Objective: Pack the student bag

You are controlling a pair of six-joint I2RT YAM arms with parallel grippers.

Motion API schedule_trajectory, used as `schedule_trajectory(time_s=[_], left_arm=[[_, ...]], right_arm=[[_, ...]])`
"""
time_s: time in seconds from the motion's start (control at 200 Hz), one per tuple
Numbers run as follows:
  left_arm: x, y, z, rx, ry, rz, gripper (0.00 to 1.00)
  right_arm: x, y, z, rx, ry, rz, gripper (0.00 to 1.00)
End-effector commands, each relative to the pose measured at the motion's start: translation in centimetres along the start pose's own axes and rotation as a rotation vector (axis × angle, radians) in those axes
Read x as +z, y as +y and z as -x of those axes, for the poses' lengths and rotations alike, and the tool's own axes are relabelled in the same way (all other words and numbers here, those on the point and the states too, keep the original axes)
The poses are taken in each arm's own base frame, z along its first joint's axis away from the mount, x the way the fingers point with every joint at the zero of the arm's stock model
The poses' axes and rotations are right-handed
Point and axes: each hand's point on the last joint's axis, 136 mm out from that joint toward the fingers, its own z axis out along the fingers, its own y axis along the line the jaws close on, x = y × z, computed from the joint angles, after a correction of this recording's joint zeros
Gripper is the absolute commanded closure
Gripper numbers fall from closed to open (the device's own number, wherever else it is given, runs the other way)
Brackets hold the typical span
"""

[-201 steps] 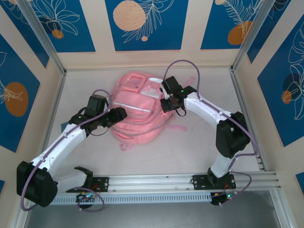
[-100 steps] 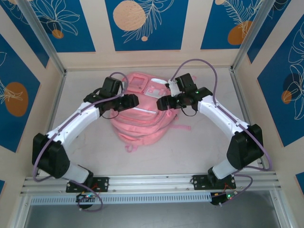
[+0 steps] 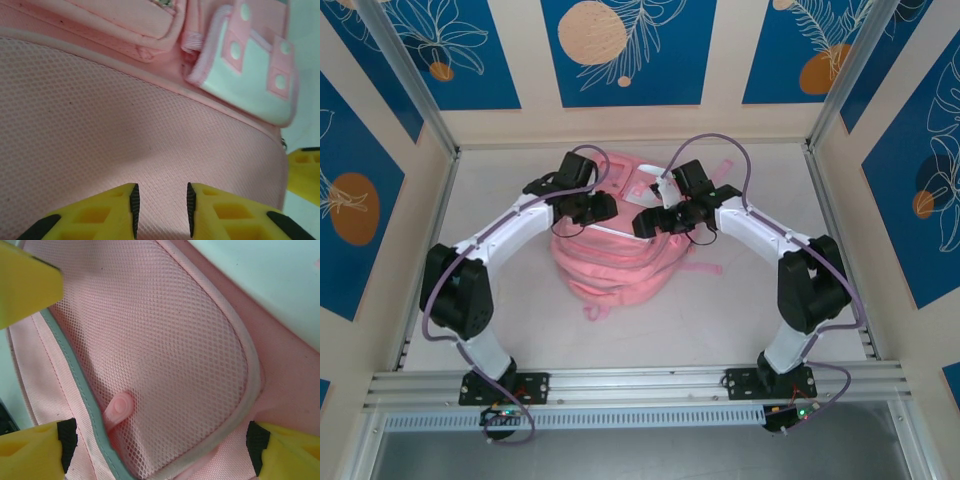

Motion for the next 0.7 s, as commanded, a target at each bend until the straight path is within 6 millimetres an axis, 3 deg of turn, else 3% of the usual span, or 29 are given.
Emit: schedule_trajectory(time_s=[0.0,0.325,0.505,0.69], left_arm=[[1.1,1.3,-0.5,-0.017,0.024,0.087,0.69],[3.2,2.1,-1.7,-0.016,0.074,0.135,0.70],[3.0,1.7,-1.4,-0.016,0.072,0.121,0.70],[2.2,0.4,-0.8,-0.005,0.060,0.078,0.70]], right_arm=[[0.2,1.7,0.0,-0.053,0.023,0.109,0.11],[-0.8,2.7,-4.1,-0.087,0.109,0.179,0.16],[-2.0,4.3,-6.7,-0.119,0.157,0.222,0.39],[-2.4,3.2,-6.4,-0.165,0.122,0.099,0.51]])
